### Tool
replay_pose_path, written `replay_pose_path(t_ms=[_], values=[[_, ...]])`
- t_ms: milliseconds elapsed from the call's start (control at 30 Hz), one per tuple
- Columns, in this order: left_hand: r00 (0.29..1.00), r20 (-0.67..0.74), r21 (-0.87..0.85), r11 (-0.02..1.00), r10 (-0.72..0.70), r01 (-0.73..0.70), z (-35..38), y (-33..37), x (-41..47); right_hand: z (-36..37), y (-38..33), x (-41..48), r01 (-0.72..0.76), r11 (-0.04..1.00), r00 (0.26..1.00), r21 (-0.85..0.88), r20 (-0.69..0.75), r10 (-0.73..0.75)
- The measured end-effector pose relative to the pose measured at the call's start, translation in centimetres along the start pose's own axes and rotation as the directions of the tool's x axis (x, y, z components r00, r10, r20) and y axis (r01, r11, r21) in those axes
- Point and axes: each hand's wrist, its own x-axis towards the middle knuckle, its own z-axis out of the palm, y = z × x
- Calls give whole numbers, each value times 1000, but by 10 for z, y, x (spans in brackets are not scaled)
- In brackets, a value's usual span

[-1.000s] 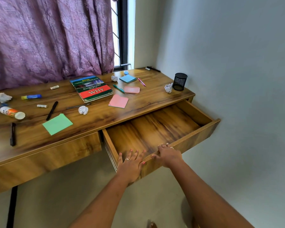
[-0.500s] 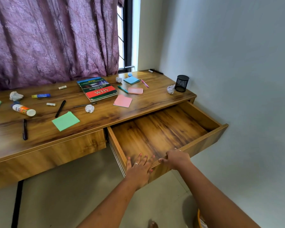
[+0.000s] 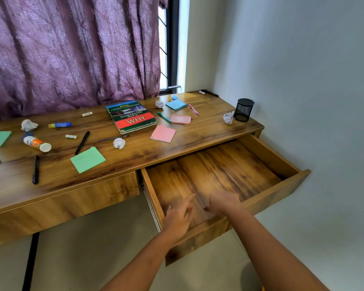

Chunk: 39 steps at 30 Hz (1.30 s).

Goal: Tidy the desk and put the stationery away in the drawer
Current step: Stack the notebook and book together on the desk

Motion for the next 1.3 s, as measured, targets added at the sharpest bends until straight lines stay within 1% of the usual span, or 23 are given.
replay_pose_path(t_ms=[33, 67, 100, 133, 167, 233, 300, 400, 467, 533, 633, 700, 767, 833, 933, 1067, 1167, 1233, 1300], values=[[997, -74, -210, 978, -21, 5, -4, 0, 8, 0, 0, 8, 25, 996, 1000, 87, -9, -24], [986, -154, -356, 934, -62, 3, -10, 3, 18, -3, 1, 18, 53, 987, 998, 149, -34, -48], [968, -224, -442, 897, -116, 5, -18, 6, 28, -7, 2, 30, 93, 977, 995, 190, -65, -82], [945, -278, -492, 871, -172, 13, -29, 11, 38, -15, 1, 41, 140, 965, 988, 220, -95, -121], [922, -316, -530, 848, -225, 25, -42, 16, 49, -24, -1, 51, 195, 948, 978, 251, -120, -170], [892, -331, -615, 787, -309, 45, -66, 23, 63, -41, -12, 67, 297, 899, 952, 322, -173, -253], [873, -342, -663, 747, -347, 37, -91, 28, 72, -56, -28, 83, 368, 840, 926, 399, -242, -291], [834, -410, -696, 718, -368, -25, -122, 27, 82, -71, -55, 104, 496, 739, 865, 455, -326, -380], [796, -447, -720, 693, -408, -49, -139, 24, 88, -79, -71, 119, 542, 684, 840, 488, -350, -416], [751, -478, -747, 661, -455, -74, -157, 22, 97, -87, -86, 132, 551, 626, 835, 552, -367, -411], [677, -499, -794, 599, -541, -106, -190, 16, 116, -98, -109, 154, 510, 567, 858, 647, -332, -392], [637, -493, -820, 562, -593, -111, -213, 6, 133, -108, -121, 172, 493, 571, 868, 657, -324, -377], [615, -477, -843, 525, -628, -117, -239, -6, 152, -120, -135, 196, 488, 591, 873, 643, -353, -336], [620, -442, -871, 475, -648, -124, -265, -19, 172, -134, -148, 223, 464, 606, 885, 646, -368, -286], [649, -396, -893, 436, -650, -108, -302, -38, 201, -156, -168, 258, 401, 612, 913, 682, -356, -200], [660, -341, -907, 418, -669, -44, -342, -67, 239, -180, -198, 313, 290, 689, 933, 665, -358, -47], [683, -261, -915, 400, -682, 49, -363, -86, 265, -195, -216, 350, 145, 722, 963, 677, -263, 53], [706, -190, -926, 363, -683, 103, -371, -93, 278, -198, -219, 365, 34, 761, 969, 648, -209, 134], [745, -121, -942, 313, -656, 122, -375, -99, 289, -197, -221, 376, -74, 789, 975, 610, -122, 186]])
